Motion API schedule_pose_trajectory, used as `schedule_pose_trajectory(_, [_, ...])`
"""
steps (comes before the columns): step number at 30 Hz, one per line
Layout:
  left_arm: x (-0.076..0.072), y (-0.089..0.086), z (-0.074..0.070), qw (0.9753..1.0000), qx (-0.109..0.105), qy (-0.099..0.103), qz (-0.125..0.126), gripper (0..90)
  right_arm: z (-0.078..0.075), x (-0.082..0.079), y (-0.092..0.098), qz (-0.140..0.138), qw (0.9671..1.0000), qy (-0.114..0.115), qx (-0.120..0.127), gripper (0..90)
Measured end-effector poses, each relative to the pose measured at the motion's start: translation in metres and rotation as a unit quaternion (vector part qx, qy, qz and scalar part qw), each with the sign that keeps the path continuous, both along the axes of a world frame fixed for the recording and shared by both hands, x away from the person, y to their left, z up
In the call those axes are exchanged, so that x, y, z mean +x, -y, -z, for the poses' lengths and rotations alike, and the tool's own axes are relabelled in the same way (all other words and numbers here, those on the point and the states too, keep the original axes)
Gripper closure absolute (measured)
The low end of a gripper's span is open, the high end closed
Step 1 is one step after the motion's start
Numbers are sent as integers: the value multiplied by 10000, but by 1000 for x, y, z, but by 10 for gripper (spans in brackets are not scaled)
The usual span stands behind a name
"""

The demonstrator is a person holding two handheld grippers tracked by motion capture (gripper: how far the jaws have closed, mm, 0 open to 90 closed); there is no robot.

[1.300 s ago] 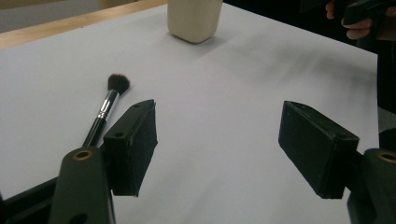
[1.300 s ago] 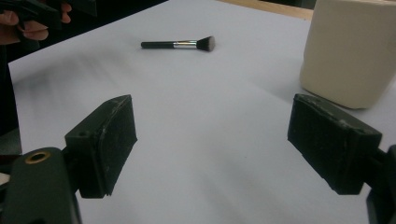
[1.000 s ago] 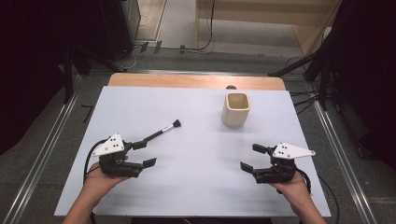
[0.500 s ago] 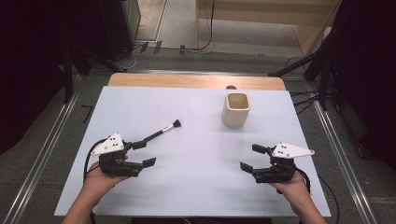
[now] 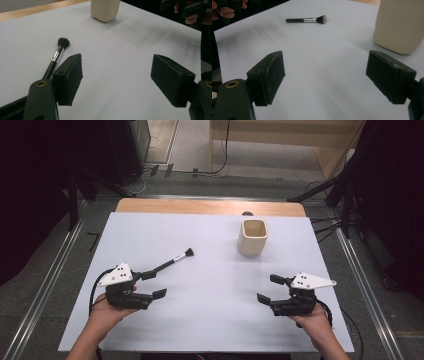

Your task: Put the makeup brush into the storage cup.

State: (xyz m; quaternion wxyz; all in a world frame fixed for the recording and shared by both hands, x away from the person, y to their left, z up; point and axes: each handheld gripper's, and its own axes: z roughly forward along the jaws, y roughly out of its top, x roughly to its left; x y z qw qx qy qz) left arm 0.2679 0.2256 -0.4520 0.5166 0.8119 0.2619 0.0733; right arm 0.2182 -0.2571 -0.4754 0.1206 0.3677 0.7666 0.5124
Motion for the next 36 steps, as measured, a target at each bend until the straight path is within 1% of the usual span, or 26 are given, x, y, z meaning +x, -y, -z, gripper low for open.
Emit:
schedule_pose_trajectory(2, [0, 0, 0, 10000, -7, 0, -5, 262, 0, 0, -1, 3, 10000, -10, -51, 163])
schedule_pose_trajectory(9, [0, -1, -1, 10000, -22, 3, -37, 261, 0, 0, -1, -20, 10000, -25, -31, 163])
schedule_pose_trajectory(12, [1, -1, -1, 10000, -22, 11, -71, 260, 0, 0, -2, -13, 10000, -15, -69, 163])
schedule_pose_trajectory(23, [7, -5, -2, 9997, 0, 69, -218, 260, 2, 1, -4, -60, 9999, -58, -86, 163])
schedule_pose_trajectory(26, [10, -6, -3, 9996, -52, 69, -283, 261, 2, 1, -4, -79, 9999, -82, -104, 162])
schedule_pose_trajectory(36, [15, -8, -2, 9992, -55, 68, -382, 261, 3, 2, -5, -103, 9998, -95, -110, 163])
